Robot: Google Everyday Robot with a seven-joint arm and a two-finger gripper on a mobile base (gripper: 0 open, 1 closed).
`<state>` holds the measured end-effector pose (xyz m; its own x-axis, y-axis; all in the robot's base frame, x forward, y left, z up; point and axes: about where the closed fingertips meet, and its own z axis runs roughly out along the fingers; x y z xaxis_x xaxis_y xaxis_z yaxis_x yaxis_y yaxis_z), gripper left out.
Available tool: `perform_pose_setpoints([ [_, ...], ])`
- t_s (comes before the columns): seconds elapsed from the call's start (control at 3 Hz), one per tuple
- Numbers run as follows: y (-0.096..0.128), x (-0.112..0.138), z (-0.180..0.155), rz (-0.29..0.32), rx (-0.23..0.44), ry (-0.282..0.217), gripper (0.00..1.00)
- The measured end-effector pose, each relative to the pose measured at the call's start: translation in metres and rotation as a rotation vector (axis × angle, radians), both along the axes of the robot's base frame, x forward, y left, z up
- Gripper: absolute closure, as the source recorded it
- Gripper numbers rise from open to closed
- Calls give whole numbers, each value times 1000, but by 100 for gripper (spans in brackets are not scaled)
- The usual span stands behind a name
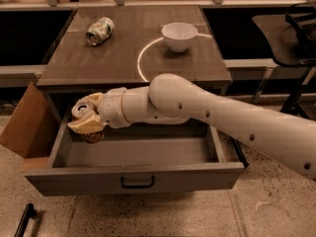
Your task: Place orange can into top drawer
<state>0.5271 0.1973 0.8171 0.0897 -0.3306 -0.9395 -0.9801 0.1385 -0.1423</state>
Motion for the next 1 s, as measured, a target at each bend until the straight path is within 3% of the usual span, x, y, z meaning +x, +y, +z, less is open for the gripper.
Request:
perform_pose_setpoints([
  [1.0,10,22,-87,49,14,30,100],
])
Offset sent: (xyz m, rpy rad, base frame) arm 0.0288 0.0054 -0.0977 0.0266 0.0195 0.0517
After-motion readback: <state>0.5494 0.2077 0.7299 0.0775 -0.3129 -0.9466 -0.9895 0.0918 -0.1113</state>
